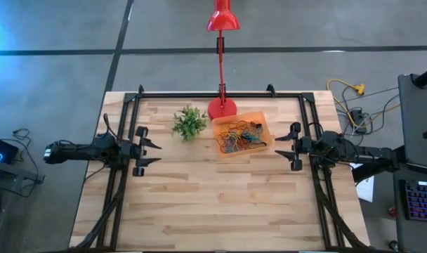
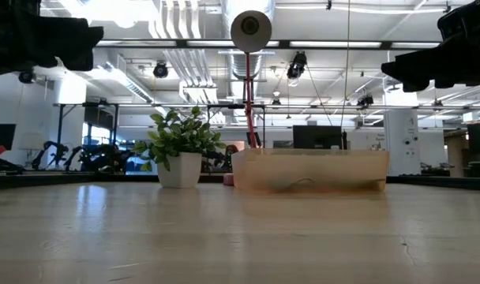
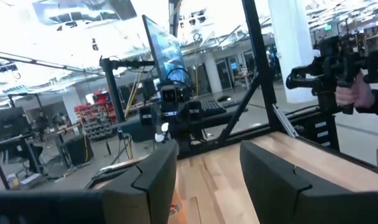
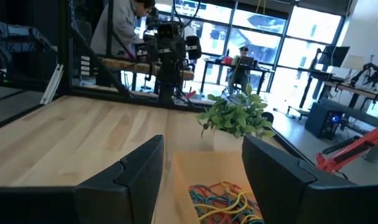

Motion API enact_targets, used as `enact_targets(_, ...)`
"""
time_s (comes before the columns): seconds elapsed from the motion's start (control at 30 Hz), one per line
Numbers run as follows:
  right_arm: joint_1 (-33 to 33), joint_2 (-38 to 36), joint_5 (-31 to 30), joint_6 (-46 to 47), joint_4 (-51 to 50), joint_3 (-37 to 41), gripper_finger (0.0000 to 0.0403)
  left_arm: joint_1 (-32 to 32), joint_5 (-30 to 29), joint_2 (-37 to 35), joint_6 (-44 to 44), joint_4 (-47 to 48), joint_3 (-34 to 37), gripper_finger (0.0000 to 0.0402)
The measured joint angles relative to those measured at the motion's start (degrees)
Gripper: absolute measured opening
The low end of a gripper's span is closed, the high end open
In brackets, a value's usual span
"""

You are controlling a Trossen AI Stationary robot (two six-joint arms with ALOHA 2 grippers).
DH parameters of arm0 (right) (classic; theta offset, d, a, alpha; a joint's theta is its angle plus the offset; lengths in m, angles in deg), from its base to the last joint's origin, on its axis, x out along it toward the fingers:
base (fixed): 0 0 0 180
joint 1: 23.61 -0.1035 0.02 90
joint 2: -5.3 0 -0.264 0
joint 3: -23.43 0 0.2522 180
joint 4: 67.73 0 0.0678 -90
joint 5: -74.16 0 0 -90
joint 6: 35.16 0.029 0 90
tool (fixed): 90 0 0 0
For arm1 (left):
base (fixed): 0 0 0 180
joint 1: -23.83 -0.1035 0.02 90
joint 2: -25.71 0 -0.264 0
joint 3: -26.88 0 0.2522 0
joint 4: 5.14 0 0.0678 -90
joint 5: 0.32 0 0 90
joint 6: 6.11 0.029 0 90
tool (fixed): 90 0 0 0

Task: Pick and place rubber bands into bin
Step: Return to Home Position

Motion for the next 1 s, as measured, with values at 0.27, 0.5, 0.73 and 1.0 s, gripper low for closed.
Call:
enact_targets(0.27, 0.0, 0.0, -0.1, -0.4, 0.0, 0.0, 0.0206, 0.0, 0.0, 0.0, -0.6, 1.9, 0.0, 0.0162)
enact_targets(0.5, 0.0, 0.1, -0.1, -1.1, -0.1, 0.0, 0.0206, 0.0, -0.1, 2.4, -1.6, 2.5, 0.0, 0.0162)
enact_targets(0.73, 0.0, 0.2, -7.1, 4.2, -0.1, 0.7, 0.0206, 0.0, -0.4, 3.4, -1.6, 2.8, 0.0, 0.0162)
enact_targets(1.0, -0.8, 2.2, -4.5, 2.1, -0.2, 1.0, 0.0206, 0.1, -0.4, 2.6, 1.5, 7.1, 0.0, 0.0162)
